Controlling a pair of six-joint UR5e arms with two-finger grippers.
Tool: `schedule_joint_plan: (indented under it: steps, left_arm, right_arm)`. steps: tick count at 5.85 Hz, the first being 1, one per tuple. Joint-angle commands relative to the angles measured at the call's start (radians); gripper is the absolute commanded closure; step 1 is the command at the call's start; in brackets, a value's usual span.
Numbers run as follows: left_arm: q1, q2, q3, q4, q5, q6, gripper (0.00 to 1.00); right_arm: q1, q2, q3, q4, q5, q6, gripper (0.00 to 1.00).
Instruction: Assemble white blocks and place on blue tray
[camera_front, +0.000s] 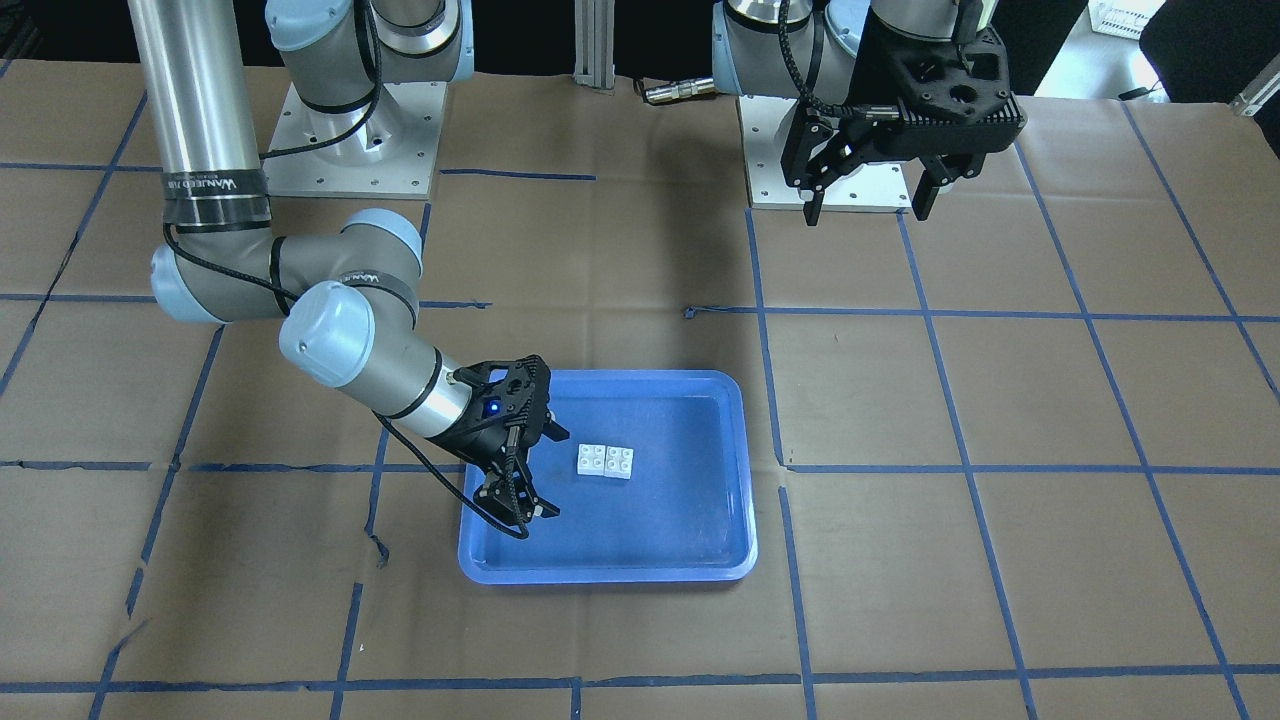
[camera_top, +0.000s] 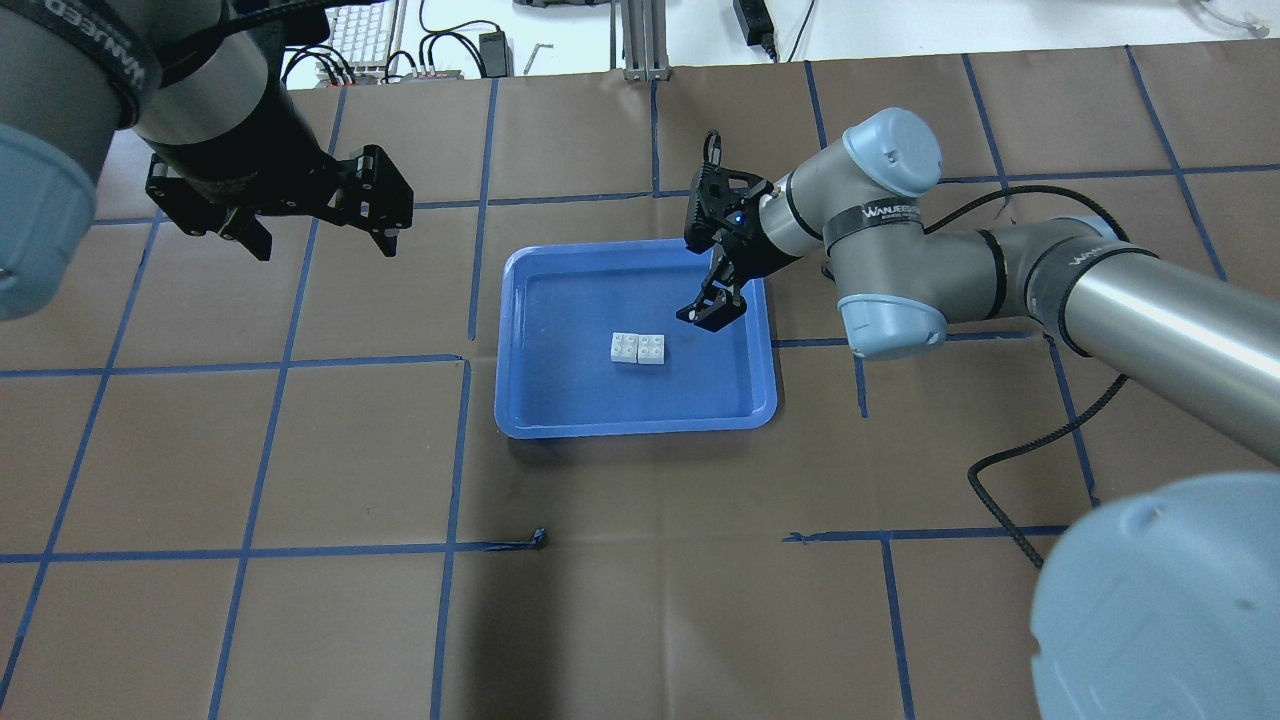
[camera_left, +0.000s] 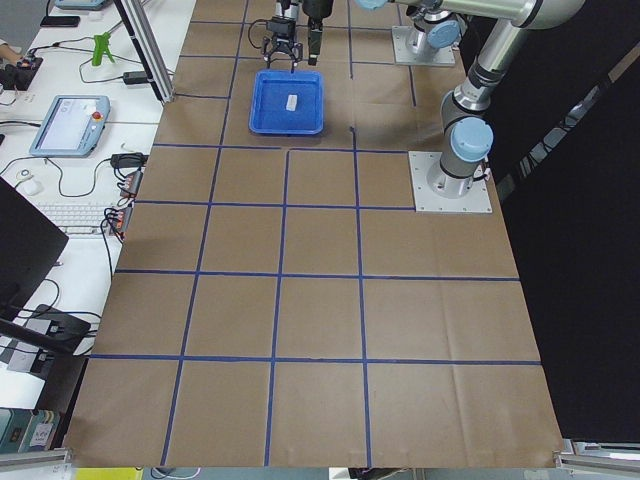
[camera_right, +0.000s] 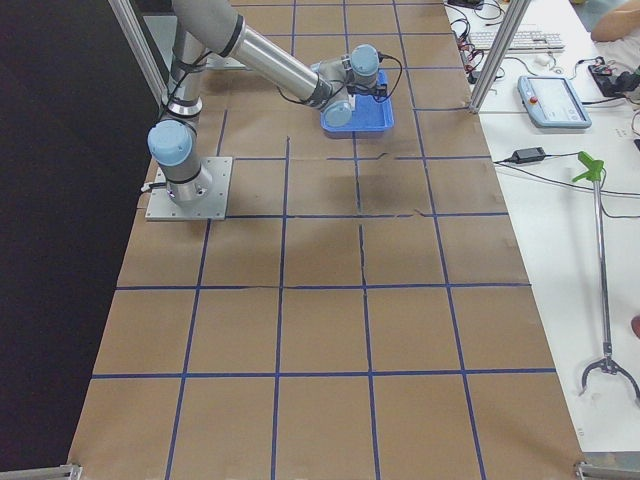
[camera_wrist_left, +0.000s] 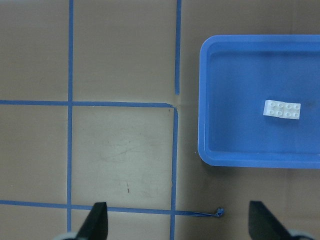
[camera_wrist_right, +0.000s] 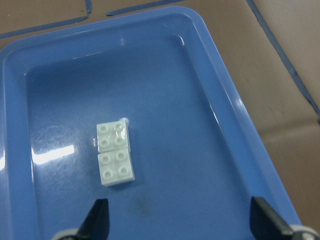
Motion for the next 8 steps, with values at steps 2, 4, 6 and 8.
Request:
schedule_joint_plan:
  steps: [2, 4, 6, 8]
  left_arm:
    - [0.0, 0.004, -0.001, -0.003, 0.002, 0.0, 0.01]
    - [0.0, 0.004, -0.001, -0.003, 0.002, 0.0, 0.01]
    - [0.0, 0.009, -0.003, -0.005, 0.005, 0.002, 0.01]
    - [0.0, 0.011, -0.003, -0.005, 0.005, 0.002, 0.01]
  right_arm:
    - [-0.002, -0.151, -0.096, 0.322, -0.291, 0.456, 0.0]
    - [-0.016, -0.186, -0.238, 0.636, -0.364, 0.749, 0.0]
    - [-0.036, -0.221, -0.356, 0.867, -0.455, 0.958, 0.0]
    - [-0.064, -0.299, -0.358, 0.95, -0.48, 0.967, 0.0]
